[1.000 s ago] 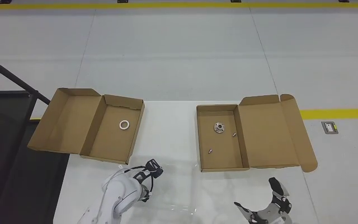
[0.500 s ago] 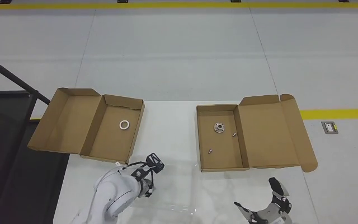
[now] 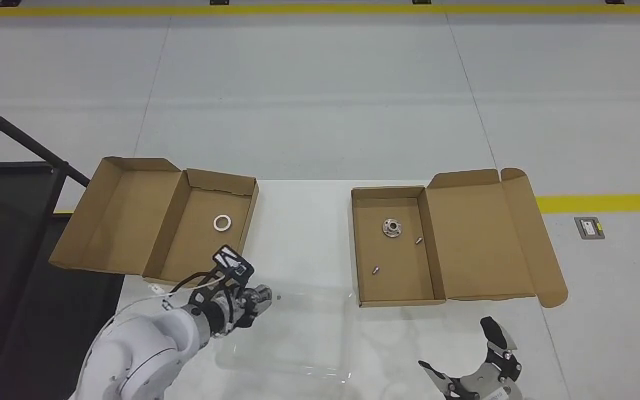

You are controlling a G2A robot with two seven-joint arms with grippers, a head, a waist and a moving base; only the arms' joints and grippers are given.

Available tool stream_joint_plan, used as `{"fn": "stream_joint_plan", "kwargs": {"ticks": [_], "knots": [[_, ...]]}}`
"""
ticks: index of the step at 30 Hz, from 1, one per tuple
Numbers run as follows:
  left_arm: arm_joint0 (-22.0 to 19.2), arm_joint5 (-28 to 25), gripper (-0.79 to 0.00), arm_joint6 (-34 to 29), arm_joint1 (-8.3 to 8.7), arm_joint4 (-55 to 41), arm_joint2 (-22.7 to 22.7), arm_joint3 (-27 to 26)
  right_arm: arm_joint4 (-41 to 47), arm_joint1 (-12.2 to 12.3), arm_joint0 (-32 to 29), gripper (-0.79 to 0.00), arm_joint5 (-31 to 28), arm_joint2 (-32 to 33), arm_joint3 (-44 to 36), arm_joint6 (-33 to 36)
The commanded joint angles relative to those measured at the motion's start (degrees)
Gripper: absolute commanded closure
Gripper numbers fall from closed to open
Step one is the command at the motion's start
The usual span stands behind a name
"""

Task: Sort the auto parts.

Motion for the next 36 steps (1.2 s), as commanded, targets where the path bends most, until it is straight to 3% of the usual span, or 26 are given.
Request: {"fn": "stream_joint_plan", "kwargs": {"ticks": [1, 13, 16, 19, 26, 31, 36], "knots": [[1.0, 0.9, 0.000, 2.3, 0.10, -1.1, -2.0, -0.2, 0.0, 0.0, 0.0, -0.785, 0.0, 0.0, 0.0, 0.0], [1.7, 1.4, 0.000, 4.0, 0.13, -1.9, -2.8, -0.3, 0.0, 0.0, 0.0, -0.785, 0.0, 0.0, 0.0, 0.0], [1.3, 5.2, 0.000, 8.4, -0.04, -3.0, -3.5, 0.3, 0.0, 0.0, 0.0, -0.785, 0.0, 0.0, 0.0, 0.0], [-1.8, 10.1, 0.000, 9.8, -0.07, -4.4, -5.6, 2.9, 0.0, 0.0, 0.0, -0.785, 0.0, 0.0, 0.0, 0.0], [-12.8, 19.3, 0.000, 8.7, -0.17, 2.2, -2.9, 16.9, 0.0, 0.0, 0.0, -0.785, 0.0, 0.0, 0.0, 0.0], [-21.3, 21.3, 0.000, 5.0, -0.46, 3.9, 0.9, 30.4, 0.0, 0.0, 0.0, -0.785, 0.0, 0.0, 0.0, 0.0], [-28.1, 23.3, 0.000, 5.2, -0.85, 7.9, 4.3, 42.1, 0.0, 0.0, 0.0, -0.785, 0.0, 0.0, 0.0, 0.0]]}}
